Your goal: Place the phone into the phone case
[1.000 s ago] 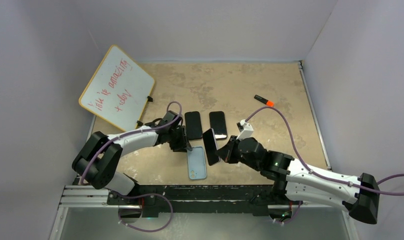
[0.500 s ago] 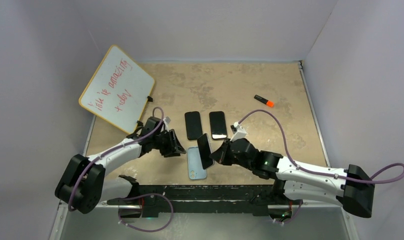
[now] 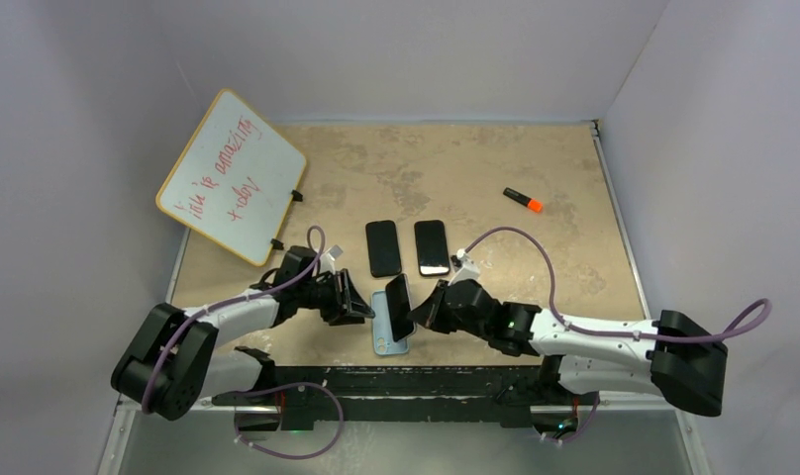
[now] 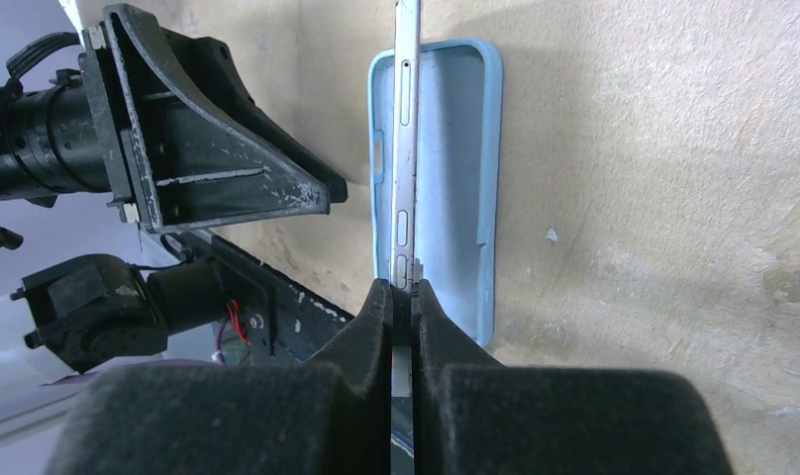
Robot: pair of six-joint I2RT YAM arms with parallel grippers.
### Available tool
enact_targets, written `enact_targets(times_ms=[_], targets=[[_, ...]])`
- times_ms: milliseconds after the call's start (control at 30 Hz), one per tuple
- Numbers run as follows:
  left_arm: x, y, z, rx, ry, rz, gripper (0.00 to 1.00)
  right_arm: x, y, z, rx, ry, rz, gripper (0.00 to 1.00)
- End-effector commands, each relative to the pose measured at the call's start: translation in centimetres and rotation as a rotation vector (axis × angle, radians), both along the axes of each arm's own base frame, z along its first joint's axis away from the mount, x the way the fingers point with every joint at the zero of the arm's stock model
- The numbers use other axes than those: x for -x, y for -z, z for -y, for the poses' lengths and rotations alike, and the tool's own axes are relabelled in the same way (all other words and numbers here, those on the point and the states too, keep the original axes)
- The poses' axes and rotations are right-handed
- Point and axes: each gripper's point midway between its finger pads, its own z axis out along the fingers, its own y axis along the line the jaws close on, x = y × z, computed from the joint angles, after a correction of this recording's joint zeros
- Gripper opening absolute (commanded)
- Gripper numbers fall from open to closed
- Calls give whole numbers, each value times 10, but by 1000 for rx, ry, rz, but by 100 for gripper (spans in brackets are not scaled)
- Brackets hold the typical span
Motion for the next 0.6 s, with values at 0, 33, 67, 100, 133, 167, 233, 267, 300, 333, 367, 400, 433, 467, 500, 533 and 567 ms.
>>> enact_targets(times_ms=[0,33,67,100,133,167,233,267,300,333,367,400,433,467,500,533,567], targets=[[3,-1,5,63,31,13,40,-6,-20,-19,-115,21,17,0],[4,1,5,62,32,9,40,-5,-18,-20,-118,16,12,0],[5,3,5,63,33,6,40,-3,-16,-21,-119,10,8,0],[6,4,5,64,32,4,40,-2,-14,-21,-116,4,3,0],[6,5,5,66,33,1,40,0,-11,-21,-112,0,-2,0],[6,5,5,68,35,2,40,1,-9,-21,-109,-2,-6,0],[6,5,6,75,41,4,40,4,-5,-20,-108,-3,-14,0],[6,5,7,80,46,5,40,5,-4,-19,-111,-4,-19,0],[6,5,7,79,48,5,40,6,-3,-19,-112,-6,-20,0],[6,5,7,79,50,7,40,6,-2,-19,-112,-9,-20,0],[5,6,7,76,52,6,40,7,-2,-20,-111,-13,-20,0],[5,7,7,70,51,4,40,7,-3,-20,-112,-19,-18,0],[4,8,6,62,47,3,39,8,-4,-21,-113,-29,-16,0],[3,10,6,57,42,2,38,9,-5,-21,-112,-36,-13,0],[2,10,6,56,39,1,38,10,-7,-22,-111,-44,-10,0],[2,11,6,57,39,-1,37,10,-8,-21,-108,-52,-5,0],[1,11,7,56,37,0,37,11,-8,-21,-104,-58,0,0]])
